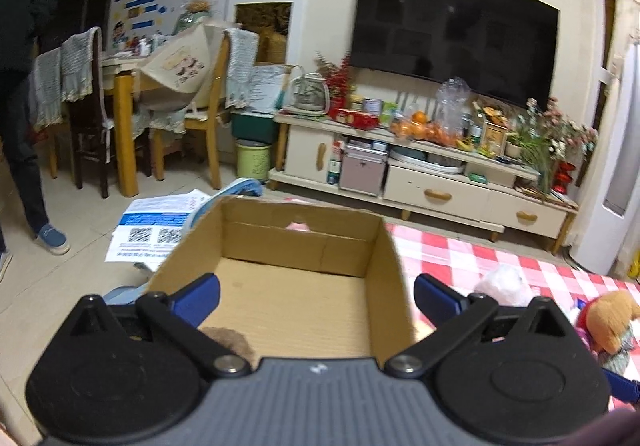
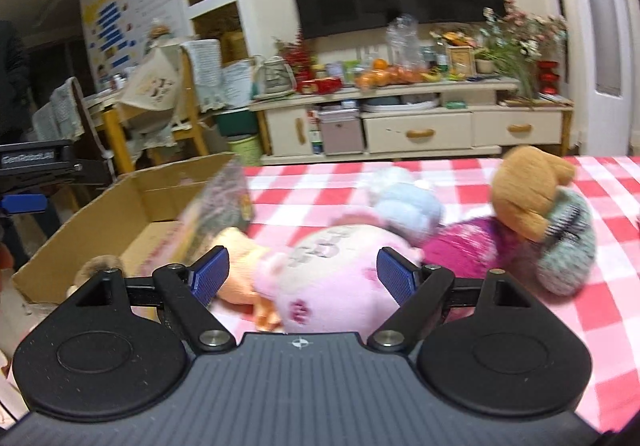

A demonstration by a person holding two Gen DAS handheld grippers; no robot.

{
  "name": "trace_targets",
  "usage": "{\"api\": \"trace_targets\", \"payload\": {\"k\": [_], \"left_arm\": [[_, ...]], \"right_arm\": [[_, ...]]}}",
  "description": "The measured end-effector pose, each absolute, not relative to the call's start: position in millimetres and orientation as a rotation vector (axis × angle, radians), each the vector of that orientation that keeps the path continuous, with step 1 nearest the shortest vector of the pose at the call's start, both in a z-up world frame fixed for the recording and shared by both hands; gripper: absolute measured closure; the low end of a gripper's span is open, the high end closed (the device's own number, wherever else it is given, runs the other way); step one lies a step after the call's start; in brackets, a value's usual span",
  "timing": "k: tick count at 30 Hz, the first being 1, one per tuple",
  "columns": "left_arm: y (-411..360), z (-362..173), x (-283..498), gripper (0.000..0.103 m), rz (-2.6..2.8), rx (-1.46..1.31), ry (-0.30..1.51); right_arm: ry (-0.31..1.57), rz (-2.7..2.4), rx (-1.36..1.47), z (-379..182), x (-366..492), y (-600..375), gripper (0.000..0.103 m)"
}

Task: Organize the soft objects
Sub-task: 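Open both tools to drop the plushes into the box, then grasp the tan teddy bear with the right tool while the left grasps the pink round plush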

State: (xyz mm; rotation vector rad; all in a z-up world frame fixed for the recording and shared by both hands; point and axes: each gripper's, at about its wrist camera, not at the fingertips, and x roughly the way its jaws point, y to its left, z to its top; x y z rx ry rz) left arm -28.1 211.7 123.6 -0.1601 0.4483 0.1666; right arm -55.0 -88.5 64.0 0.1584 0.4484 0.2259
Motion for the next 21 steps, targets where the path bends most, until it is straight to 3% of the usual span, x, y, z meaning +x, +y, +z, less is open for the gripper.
{"api": "trace_targets", "payload": {"k": [21], "left_arm": [[119,112,-37,0.001,-0.069,0.035,0.445]], "right_arm": [[0.416,0.056,0.283,52,-50,-160,0.000]]}}
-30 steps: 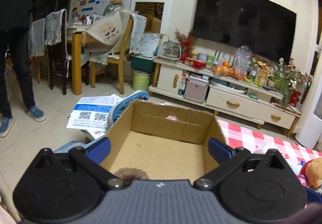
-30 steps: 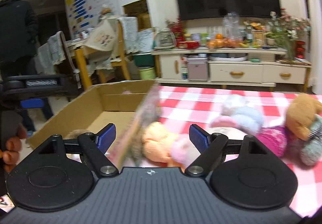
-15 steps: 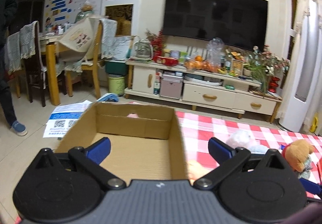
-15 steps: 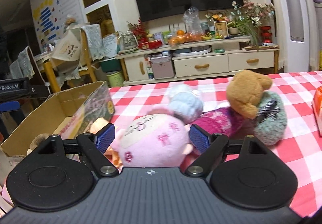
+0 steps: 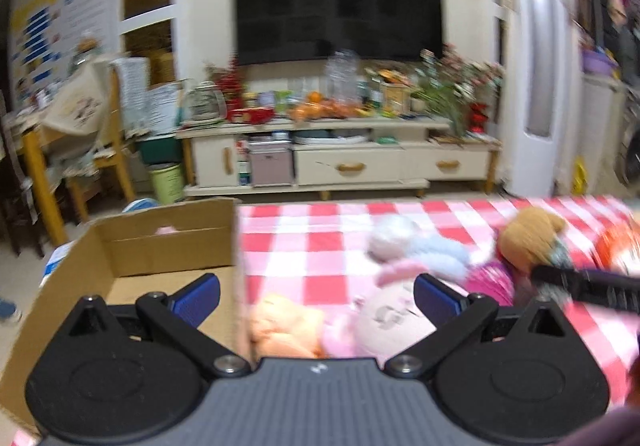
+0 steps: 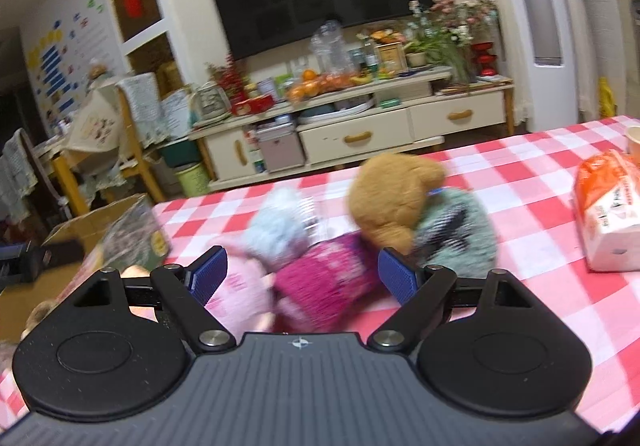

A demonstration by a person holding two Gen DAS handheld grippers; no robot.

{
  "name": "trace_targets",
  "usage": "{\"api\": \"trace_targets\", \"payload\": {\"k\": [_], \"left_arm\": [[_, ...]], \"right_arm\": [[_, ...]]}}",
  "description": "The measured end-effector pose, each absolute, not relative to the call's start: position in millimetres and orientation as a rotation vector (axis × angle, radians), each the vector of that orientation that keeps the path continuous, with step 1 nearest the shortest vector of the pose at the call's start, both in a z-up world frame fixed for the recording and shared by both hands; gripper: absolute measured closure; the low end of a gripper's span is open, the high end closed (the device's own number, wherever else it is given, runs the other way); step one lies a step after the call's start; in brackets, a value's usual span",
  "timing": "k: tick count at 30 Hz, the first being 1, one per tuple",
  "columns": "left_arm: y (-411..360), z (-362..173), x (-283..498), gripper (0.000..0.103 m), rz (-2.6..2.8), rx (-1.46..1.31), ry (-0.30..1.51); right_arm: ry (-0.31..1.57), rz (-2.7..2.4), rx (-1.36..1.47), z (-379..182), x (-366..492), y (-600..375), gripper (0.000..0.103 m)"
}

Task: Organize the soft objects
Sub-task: 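Grasp the tan teddy bear with the right tool while the left grasps the pink round plush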

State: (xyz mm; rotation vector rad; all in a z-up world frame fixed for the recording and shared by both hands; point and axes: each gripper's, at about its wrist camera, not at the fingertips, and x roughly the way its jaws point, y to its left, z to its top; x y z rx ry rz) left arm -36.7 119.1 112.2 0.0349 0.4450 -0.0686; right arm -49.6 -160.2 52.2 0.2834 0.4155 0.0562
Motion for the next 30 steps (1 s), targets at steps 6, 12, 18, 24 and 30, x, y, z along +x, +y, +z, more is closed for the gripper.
{"api": "trace_targets", "payload": {"k": [6,12,18,24,30], "left_arm": [[78,97,-47,0.001,-0.184,0.199,0.460],[33,67,-58,0.001,-0.231,0.434,0.470],[-1,43,-60,0.001,-0.176,0.670,0.419],[-9,31,-53,0.000,-0.140,0.729,0.438],[-16,29,-45,0.000,-0.124,0.739,0.429]], "right_arm": [[0.391,-0.021,0.288,46,-42,-188,0.000],[0.371,-0.014,0.236,42,-29,-192,0.000],[0.339,0.001,0.096,43,-14,-183,0.000],[0.368,0.022,0.028,41,7,-179,0.000],[0.400,0.026,-0.033,39,24,-180,0.000]]}}
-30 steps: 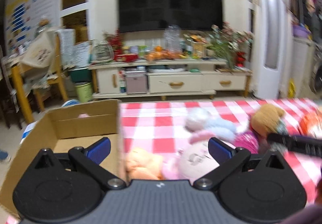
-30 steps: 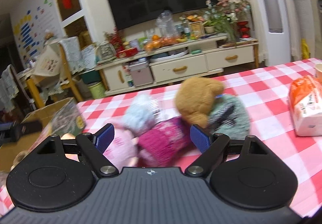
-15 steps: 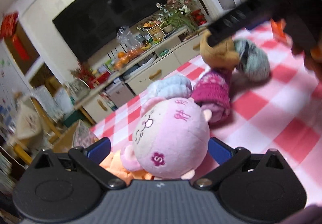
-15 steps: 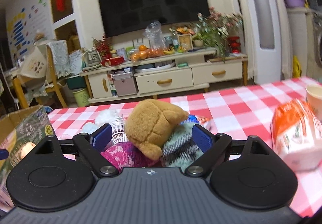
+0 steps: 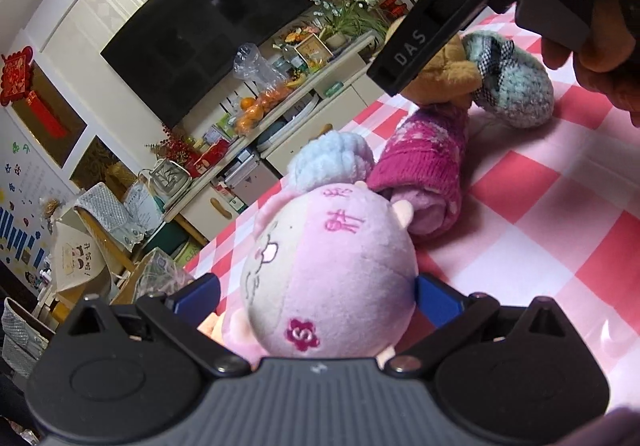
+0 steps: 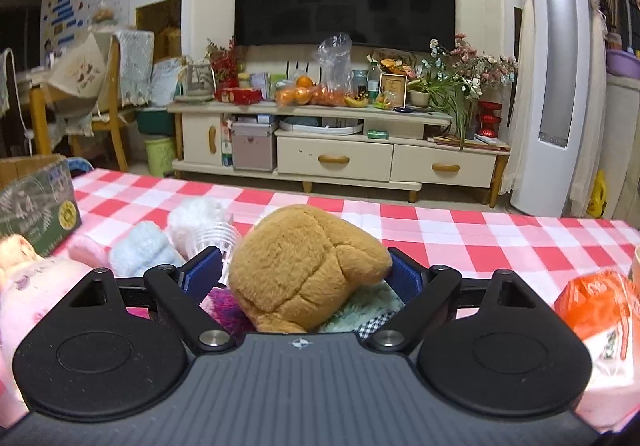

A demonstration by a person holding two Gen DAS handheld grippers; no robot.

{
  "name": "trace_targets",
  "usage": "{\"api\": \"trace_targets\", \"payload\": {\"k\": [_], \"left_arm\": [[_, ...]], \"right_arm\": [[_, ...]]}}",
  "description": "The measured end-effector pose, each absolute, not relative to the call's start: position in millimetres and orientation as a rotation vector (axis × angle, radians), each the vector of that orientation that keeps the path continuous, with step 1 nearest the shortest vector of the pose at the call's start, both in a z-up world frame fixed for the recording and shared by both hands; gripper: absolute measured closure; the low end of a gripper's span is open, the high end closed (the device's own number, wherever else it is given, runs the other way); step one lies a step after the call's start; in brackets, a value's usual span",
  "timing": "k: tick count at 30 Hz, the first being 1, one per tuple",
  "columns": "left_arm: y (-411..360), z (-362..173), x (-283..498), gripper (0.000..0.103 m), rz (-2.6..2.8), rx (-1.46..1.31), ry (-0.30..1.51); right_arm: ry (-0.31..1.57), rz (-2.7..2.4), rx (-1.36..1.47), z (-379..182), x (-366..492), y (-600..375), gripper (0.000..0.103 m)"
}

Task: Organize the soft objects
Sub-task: 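Grasp the tan teddy bear with the right tool while the left grasps the pink round plush, then carry the teddy bear and pink plush over to the cardboard box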

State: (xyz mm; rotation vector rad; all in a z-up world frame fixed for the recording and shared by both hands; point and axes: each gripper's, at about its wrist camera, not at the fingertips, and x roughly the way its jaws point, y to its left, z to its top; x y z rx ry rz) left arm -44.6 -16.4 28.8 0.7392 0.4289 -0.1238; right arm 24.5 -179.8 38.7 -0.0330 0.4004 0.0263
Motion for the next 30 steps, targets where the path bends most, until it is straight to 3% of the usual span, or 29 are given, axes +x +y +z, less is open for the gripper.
{"api": "trace_targets", "payload": {"k": [9,15,30], "left_arm": [[-13,25,-27,0.000,-0.103,0.659,0.528],[-7,30,-20,0.010,-0.108,0.582,0.551],[14,49,-11,0.018,-0.174,0.353,0.626]], "right_arm": [[0.417,0.024,-0.103,33,38,-174,0.000],[0.405,0.037,-0.100,33,33,-177,0.011],[0.392,0.103,0.058,41,11,-187,0.016]]}}
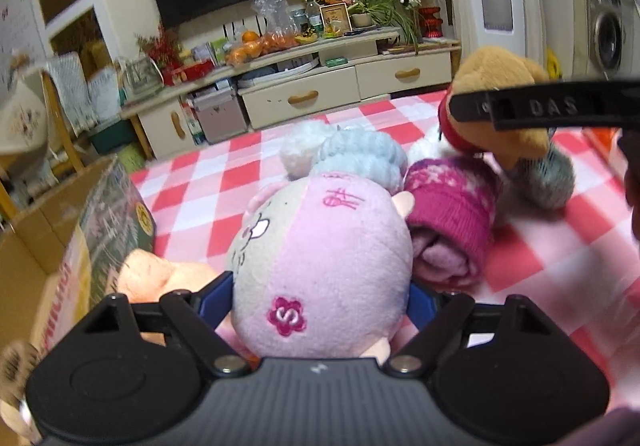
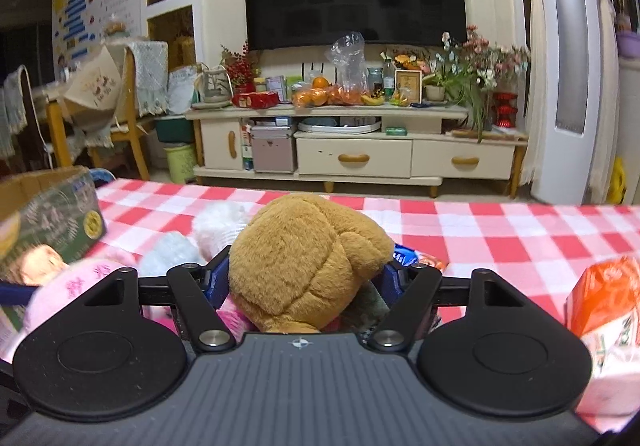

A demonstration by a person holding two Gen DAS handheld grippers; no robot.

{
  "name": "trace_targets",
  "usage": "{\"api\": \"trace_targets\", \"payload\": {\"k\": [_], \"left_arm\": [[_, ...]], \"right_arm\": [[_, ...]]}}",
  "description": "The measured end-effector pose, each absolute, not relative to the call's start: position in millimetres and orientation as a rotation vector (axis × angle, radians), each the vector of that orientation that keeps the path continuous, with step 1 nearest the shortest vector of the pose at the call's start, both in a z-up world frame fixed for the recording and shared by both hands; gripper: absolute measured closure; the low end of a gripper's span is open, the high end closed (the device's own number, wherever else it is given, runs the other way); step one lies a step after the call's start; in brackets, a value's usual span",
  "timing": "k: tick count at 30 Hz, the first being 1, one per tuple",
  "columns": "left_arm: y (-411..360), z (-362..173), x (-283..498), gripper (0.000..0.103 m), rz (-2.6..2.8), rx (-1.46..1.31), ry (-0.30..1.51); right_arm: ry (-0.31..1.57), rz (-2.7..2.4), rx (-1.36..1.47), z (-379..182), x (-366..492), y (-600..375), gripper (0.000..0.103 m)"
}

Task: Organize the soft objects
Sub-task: 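Carry the teddy bear and pink plush over to the cardboard box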

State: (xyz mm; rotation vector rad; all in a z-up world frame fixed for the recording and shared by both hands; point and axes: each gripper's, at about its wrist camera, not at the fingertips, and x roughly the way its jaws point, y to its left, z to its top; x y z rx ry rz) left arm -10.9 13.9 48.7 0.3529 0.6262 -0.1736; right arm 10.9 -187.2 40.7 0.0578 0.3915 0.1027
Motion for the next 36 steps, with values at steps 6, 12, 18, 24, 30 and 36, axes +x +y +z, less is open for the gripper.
{"api": "trace_targets", "payload": {"k": [6,12,18,24,30,36], "left_arm": [[30,58,-10,0.018,-0.221,0.188,0.661],[46,70,-9,0.018,-0.257,0.061,0.660],[57,78,-10,0.018,-0.290,-0.011,0.649],[70,88,-13,0.018,-0.304,-0.042,0.621],[86,98,-16,0.018,-0.302,-0.078,0.585],[106,109,-22,0.018,-0.290,-0.117,0.545]], "right_arm": [[0.401,0.146,0.135,44,1,-189,0.016],[0.413,0.189,0.202,47,-8,-187,0.016],[0.427,0.220,0.282,48,-12,-188,0.016],[0.413,0.235,0.308,51,-17,-182,0.016],[0.392,0.244,0.312,57,-21,-173,0.016],[0.385,0.267,0.296,58,-18,-159,0.016]]}}
